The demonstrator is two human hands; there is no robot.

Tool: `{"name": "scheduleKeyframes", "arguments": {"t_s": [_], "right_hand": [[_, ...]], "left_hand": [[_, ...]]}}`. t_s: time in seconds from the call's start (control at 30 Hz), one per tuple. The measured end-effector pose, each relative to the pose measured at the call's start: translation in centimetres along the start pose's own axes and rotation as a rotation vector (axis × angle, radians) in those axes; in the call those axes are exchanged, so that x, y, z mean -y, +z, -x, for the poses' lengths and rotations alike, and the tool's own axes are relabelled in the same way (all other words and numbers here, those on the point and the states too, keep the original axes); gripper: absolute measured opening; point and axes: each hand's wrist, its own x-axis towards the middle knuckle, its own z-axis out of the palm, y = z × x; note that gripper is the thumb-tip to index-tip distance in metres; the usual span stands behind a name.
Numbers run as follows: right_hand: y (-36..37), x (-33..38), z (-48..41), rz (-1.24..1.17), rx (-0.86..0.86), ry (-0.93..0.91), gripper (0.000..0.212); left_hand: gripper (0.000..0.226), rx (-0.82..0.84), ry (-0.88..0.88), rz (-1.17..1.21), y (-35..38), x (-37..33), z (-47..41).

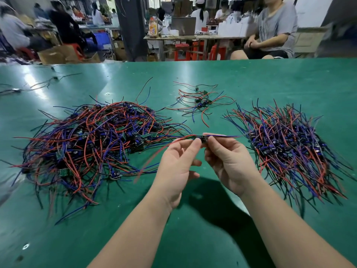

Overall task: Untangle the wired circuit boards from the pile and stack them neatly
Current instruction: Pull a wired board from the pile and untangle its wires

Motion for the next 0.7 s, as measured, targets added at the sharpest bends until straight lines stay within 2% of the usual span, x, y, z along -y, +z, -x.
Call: {"name": "scheduleKeyframes", "arguments": {"t_s": [0.1,0.2,0.27,0.3,0.37,0.4,0.43,0.47,0.53,0.63,0.7], "right_hand": [[-0.3,0.7,-0.1,-0.104,-0.018,0.036,0.011],[-0.8,1.8,-0.1,-0.127,-0.009,0.078,0.014],[-1.4,2.6,-0.2,-0.183,-0.012,0.099,0.009],[-1.6,2.9,-0.2,-0.233,0.011,0.104,0.006],[-2.2,3.4,-0.3,-0.285,0.091,0.113,0.027],[-2.5,3.5,-0.2,-0.238,0.116,0.116,0.028],[-2.8,3.5,-0.2,-0.127,0.125,0.114,0.019],[-2.8,3.5,0.0,0.006,0.141,0.113,0.007],[-2.9,3.1,0.0,0.227,0.178,0.137,0.009],[-2.9,2.6,0.1,0.351,0.186,0.153,0.006],[-3.0,2.8,-0.1,0.372,0.121,0.131,0.01]], "left_hand": [[0.027,0.021,0.191,-0.182,0.1,0.6,0.2],[0.013,0.07,0.326,-0.348,-0.3,0.7,0.0],[0.012,0.112,0.375,-0.399,-0.5,0.8,-0.1],[0.011,0.114,0.347,-0.357,-0.5,0.7,-0.1],[0.008,0.096,0.199,-0.171,-0.5,0.4,-0.1],[0.016,0.097,0.107,-0.078,-0.5,0.1,-0.1],[0.027,0.113,0.017,-0.017,-0.5,0.0,0.0],[0.035,0.142,-0.049,-0.01,-0.5,0.0,0.0],[0.032,0.236,-0.12,-0.095,-0.5,0.2,0.2],[0.024,0.23,-0.185,-0.112,-0.5,0.5,0.2],[0.025,0.213,-0.212,-0.109,-0.6,0.7,0.0]]}}
